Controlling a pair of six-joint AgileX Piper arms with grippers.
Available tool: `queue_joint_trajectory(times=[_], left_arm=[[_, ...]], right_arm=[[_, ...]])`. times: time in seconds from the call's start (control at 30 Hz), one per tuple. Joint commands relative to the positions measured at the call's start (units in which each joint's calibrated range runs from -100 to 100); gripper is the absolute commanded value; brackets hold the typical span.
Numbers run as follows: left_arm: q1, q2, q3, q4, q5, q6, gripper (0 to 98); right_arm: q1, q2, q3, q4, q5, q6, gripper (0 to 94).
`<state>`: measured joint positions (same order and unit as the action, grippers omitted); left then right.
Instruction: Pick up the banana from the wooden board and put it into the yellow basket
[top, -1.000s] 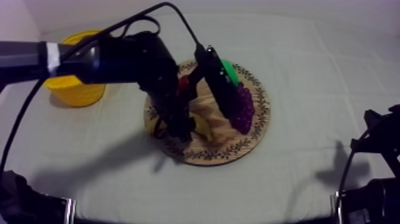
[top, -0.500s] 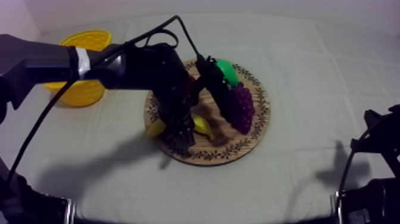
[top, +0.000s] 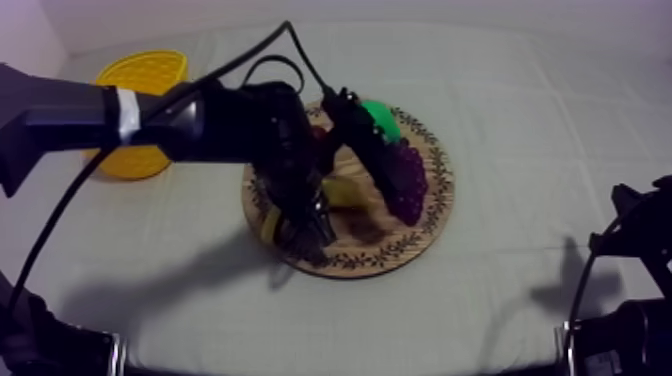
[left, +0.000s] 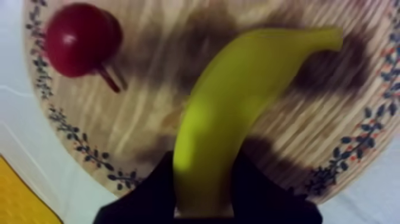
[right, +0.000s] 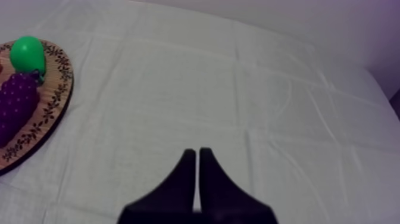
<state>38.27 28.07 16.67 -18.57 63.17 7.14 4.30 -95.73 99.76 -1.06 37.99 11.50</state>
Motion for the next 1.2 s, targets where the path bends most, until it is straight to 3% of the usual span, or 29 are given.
queue_joint_trajectory(times=[0.0, 0.3, 0.67, 0.9, 1.17], left_arm=[[0.0, -1.8, -0.7, -0.24, 0.4, 0.0, 20.3], [-2.9, -10.4, -5.2, -2.53, 3.5, -1.6, 19.8], [-14.1, -16.9, -13.2, -5.29, 9.5, -5.3, 19.3], [-23.3, -18.2, -13.2, -5.41, 7.8, -7.1, 19.5], [-31.3, -18.2, -9.3, -5.22, 2.5, -7.0, 19.4]], right_arm=[[0.0, 0.0, 0.0, 0.0, 0.0, 0.0, 0.3], [0.0, 0.0, 0.0, 0.0, 0.0, 0.0, 0.3], [0.0, 0.0, 0.0, 0.0, 0.0, 0.0, 0.3], [0.0, 0.0, 0.0, 0.0, 0.0, 0.0, 0.3], [0.0, 0.0, 0.0, 0.0, 0.0, 0.0, 0.3]])
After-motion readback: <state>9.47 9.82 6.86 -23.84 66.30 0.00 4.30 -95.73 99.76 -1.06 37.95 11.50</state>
